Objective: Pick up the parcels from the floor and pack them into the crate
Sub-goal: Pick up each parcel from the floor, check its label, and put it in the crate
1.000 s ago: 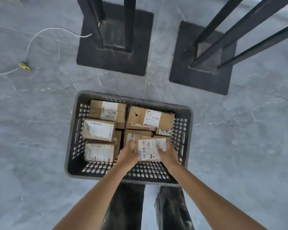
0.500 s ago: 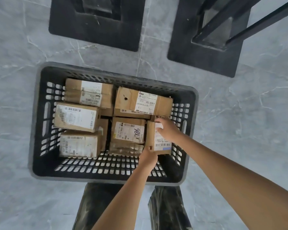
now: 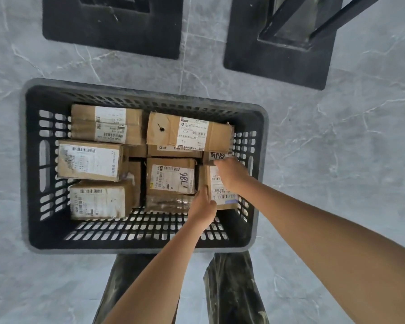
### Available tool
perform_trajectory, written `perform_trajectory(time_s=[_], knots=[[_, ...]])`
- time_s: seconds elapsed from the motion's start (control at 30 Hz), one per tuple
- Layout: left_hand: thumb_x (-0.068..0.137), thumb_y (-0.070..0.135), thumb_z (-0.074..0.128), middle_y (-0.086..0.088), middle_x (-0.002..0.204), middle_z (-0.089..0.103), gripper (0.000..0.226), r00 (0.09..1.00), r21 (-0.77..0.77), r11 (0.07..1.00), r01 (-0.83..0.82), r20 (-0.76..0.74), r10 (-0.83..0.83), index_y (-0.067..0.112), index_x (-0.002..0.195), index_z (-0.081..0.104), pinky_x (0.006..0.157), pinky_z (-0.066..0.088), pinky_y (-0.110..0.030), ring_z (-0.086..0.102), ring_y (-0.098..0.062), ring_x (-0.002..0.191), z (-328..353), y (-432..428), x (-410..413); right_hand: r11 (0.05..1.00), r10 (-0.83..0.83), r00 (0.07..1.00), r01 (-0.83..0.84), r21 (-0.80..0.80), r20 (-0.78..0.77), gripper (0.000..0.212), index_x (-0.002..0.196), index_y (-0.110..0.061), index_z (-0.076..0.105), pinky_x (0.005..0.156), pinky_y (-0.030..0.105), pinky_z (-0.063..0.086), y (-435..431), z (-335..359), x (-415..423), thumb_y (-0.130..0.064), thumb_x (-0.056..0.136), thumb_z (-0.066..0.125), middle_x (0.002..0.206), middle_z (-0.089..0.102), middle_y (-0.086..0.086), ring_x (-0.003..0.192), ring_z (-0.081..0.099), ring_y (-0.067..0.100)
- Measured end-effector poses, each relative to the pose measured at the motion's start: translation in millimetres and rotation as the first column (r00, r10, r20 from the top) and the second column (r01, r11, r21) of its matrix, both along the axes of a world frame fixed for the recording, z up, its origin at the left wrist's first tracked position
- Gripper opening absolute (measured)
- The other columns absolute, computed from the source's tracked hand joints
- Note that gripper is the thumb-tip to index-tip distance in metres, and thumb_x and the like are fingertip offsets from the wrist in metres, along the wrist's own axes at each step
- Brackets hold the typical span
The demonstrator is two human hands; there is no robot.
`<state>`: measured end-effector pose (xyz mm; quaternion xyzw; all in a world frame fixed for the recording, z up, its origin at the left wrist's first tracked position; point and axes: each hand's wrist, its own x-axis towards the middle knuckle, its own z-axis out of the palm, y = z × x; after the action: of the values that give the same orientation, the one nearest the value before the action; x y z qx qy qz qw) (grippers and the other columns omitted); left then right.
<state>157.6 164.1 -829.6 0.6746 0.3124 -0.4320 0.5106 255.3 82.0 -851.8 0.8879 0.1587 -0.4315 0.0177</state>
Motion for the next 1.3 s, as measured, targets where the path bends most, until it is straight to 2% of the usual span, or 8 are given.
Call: perform_trajectory(time_s=[0.17, 0.4, 0.53, 0.73, 0.83, 0.97, 1.1, 1.3], knots=[[0.09, -0.004, 0.043, -0.008, 0.126, 0.058, 0.048, 0.99, 0.118, 0.992, 0.047, 0.125, -0.062, 0.011, 0.136, 0.041, 0.055, 0.049, -0.017, 0.064, -0.025, 0.095, -4.8, 8.3, 15.5, 0.996, -0.085, 0.994, 0.084, 0.015, 0.072, 0.011, 0.087, -0.009, 0.061, 0.053, 0.026, 0.048, 2.4, -3.4, -7.0, 0.0, 0.089, 0.057, 0.077, 0.061, 0.005, 0.068, 0.061, 0.017], [0.089, -0.01, 0.039, -0.011, 0.128, 0.055, 0.047, 0.971, 0.235, 0.963, 0.13, 0.166, -0.171, 0.005, 0.134, 0.044, 0.08, 0.041, -0.017, 0.057, -0.019, 0.105, -6.5, 11.8, 20.0, 0.998, -0.058, 0.993, 0.054, 0.045, 0.1, 0.029, 0.066, -0.014, 0.054, 0.056, 0.029, 0.05, -6.6, -1.4, -9.2, 0.008, 0.085, 0.056, 0.067, 0.058, 0.005, 0.063, 0.059, 0.021], [0.092, -0.005, 0.041, -0.007, 0.104, 0.063, 0.036, 0.969, 0.227, 0.962, 0.155, 0.156, -0.193, 0.005, 0.123, 0.054, 0.073, 0.05, -0.022, 0.059, -0.014, 0.086, -16.6, 8.4, 4.4, 0.997, 0.078, 0.997, -0.079, 0.011, 0.02, 0.018, 0.08, -0.009, 0.064, 0.065, 0.033, 0.056, -16.8, 5.2, -19.8, 0.005, 0.086, 0.055, 0.078, 0.064, 0.008, 0.074, 0.065, 0.024], [0.087, -0.009, 0.041, -0.012, 0.126, 0.055, 0.046, 0.977, 0.142, 0.973, 0.18, 0.085, -0.193, 0.007, 0.13, 0.045, 0.087, 0.055, -0.038, 0.057, -0.024, 0.11, -7.6, 2.0, -9.2, 0.989, 0.148, 0.989, -0.147, -0.033, 0.026, 0.02, 0.1, -0.006, 0.065, 0.069, 0.031, 0.054, -12.2, 13.0, -37.1, 0.005, 0.084, 0.058, 0.091, 0.064, 0.01, 0.083, 0.064, 0.024], [0.087, -0.008, 0.04, -0.012, 0.127, 0.052, 0.047, 0.977, 0.168, 0.967, 0.193, 0.064, -0.206, 0.006, 0.131, 0.045, 0.094, 0.05, -0.037, 0.054, -0.024, 0.112, 7.2, 6.5, 1.4, 0.992, 0.128, 0.992, -0.128, -0.008, 0.0, 0.041, 0.122, -0.009, 0.053, 0.091, 0.038, 0.049, -11.7, 26.1, -41.6, 0.0, 0.082, 0.061, 0.115, 0.057, 0.011, 0.112, 0.053, 0.027], [0.093, 0.001, 0.04, -0.011, 0.135, 0.047, 0.042, 0.968, 0.224, 0.956, 0.19, 0.117, -0.22, 0.009, 0.134, 0.044, 0.085, 0.054, -0.035, 0.061, -0.025, 0.101, 54.0, 26.0, 31.9, 0.999, 0.031, 0.999, -0.031, 0.02, -0.01, 0.044, 0.13, -0.012, 0.049, 0.107, 0.045, 0.036, -7.5, 70.1, -35.0, -0.003, 0.087, 0.055, 0.135, 0.046, 0.012, 0.13, 0.037, 0.029], [0.095, 0.005, 0.041, -0.007, 0.134, 0.052, 0.036, 0.948, 0.263, 0.945, 0.196, 0.195, -0.251, 0.008, 0.13, 0.048, 0.056, 0.045, -0.01, 0.051, 0.0, 0.075, 133.6, 51.4, 74.3, 0.979, -0.165, 0.984, 0.172, 0.112, -0.072, 0.032, 0.123, -0.013, 0.053, 0.106, 0.045, 0.039, 9.0, 151.0, -9.8, -0.005, 0.093, 0.047, 0.123, 0.056, 0.011, 0.122, 0.047, 0.027], [0.093, 0.006, 0.042, -0.006, 0.125, 0.059, 0.03, 0.863, 0.335, 0.889, 0.313, 0.29, -0.414, 0.01, 0.12, 0.056, 0.088, 0.046, -0.029, 0.058, -0.02, 0.109, 318.1, 100.8, 130.3, 0.922, -0.304, 0.952, 0.283, 0.263, 0.041, 0.02, 0.107, -0.01, 0.056, 0.069, 0.032, 0.05, 45.0, 320.4, 39.2, -0.018, 0.098, 0.04, 0.099, 0.064, 0.007, 0.087, 0.062, 0.021]])
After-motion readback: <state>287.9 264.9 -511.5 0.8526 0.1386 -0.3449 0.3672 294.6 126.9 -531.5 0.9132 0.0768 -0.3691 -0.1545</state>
